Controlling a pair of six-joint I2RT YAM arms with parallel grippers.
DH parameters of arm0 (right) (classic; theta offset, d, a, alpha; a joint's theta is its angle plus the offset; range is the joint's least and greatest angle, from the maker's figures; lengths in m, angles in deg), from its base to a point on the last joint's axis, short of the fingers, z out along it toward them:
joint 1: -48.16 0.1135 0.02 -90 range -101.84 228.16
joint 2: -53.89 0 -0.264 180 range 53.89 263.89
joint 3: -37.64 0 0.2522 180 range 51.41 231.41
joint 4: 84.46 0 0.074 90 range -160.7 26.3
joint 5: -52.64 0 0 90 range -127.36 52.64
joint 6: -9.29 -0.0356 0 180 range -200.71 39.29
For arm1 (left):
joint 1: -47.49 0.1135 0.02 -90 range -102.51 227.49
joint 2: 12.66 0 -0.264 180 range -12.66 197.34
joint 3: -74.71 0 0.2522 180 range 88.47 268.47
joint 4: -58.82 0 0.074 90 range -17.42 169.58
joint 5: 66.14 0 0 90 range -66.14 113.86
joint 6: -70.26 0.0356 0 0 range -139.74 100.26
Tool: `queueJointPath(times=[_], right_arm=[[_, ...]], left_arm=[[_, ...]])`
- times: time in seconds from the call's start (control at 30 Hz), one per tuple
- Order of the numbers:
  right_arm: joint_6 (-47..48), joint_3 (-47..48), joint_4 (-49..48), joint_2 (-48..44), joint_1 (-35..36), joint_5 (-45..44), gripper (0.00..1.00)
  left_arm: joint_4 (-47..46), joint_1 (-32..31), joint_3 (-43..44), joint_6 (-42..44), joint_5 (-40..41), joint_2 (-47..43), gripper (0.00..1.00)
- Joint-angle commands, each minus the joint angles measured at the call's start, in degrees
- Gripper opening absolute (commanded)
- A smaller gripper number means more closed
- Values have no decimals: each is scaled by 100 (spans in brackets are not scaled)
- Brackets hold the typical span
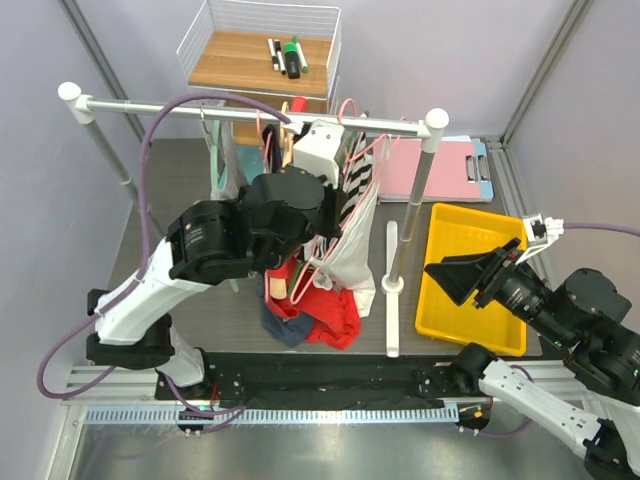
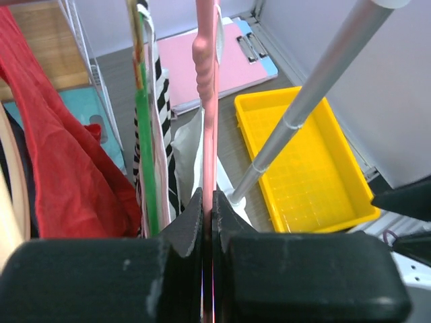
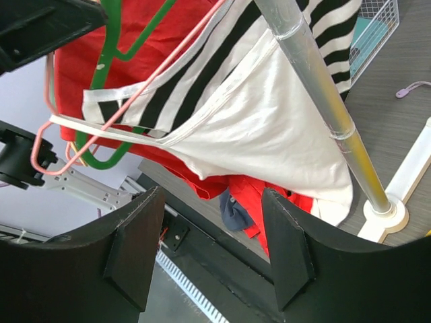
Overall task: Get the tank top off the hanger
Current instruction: Pick up the hanger.
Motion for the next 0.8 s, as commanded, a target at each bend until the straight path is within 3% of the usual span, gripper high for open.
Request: queueJointPath(times=[0.0, 0.5, 0.77], right_arm=[[337, 143, -232, 304, 33, 142, 66], [451, -7, -908, 824, 33, 1030, 66], [513, -323, -1908, 921, 33, 1898, 67]], left_arm=[[90, -17, 187, -212, -416, -374, 0], [521, -25, -551, -467, -997, -1534, 0], [292, -17, -1219, -546, -2068, -2448, 0]])
